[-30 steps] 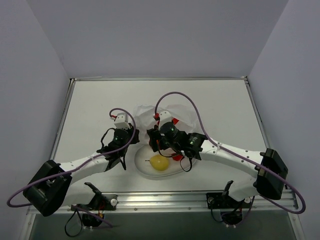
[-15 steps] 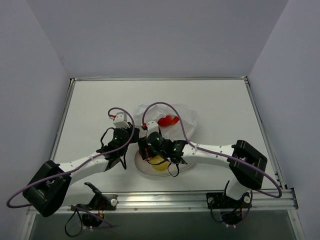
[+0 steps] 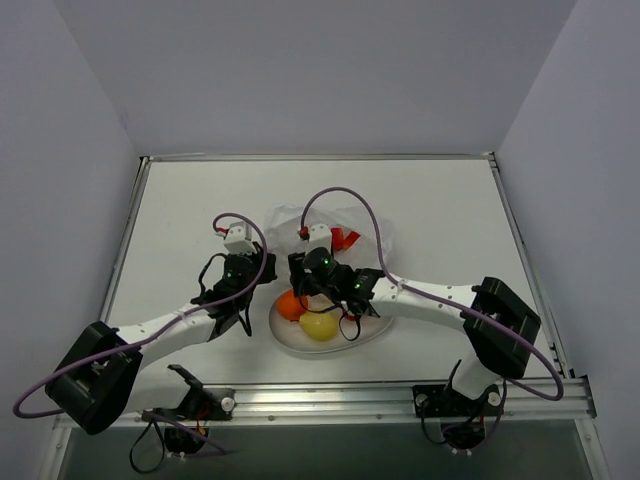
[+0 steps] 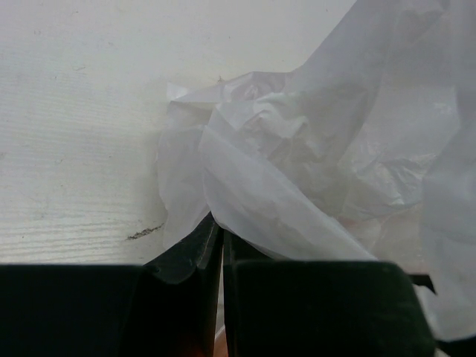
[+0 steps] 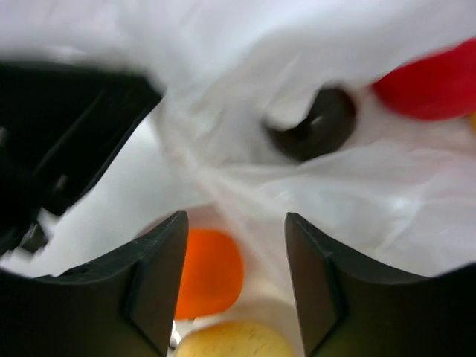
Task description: Take the fake fruits out of the plastic bag
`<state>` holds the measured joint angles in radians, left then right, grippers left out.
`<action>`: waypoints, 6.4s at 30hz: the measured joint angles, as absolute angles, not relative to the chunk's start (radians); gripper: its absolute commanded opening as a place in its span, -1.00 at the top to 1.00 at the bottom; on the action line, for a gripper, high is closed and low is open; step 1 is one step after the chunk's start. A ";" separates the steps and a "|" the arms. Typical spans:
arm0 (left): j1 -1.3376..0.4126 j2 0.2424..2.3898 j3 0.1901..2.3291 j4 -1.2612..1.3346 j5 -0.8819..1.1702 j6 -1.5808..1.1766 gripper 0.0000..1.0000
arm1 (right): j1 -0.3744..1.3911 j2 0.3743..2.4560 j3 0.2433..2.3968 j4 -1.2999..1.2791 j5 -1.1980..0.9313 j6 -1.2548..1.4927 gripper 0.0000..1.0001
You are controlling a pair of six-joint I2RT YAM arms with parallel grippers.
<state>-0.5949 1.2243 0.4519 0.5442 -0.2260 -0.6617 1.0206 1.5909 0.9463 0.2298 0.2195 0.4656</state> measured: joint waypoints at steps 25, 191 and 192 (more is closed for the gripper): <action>-0.587 1.229 0.452 0.546 -0.214 -0.650 0.95 | 0.903 1.959 1.212 0.234 0.439 0.518 0.24; -0.595 1.189 0.448 0.589 -0.104 -0.677 0.95 | 0.850 1.729 1.190 -0.020 0.445 0.420 0.65; -0.596 1.189 0.447 0.590 -0.103 -0.680 0.95 | 0.838 1.771 1.205 -0.005 0.445 0.404 0.65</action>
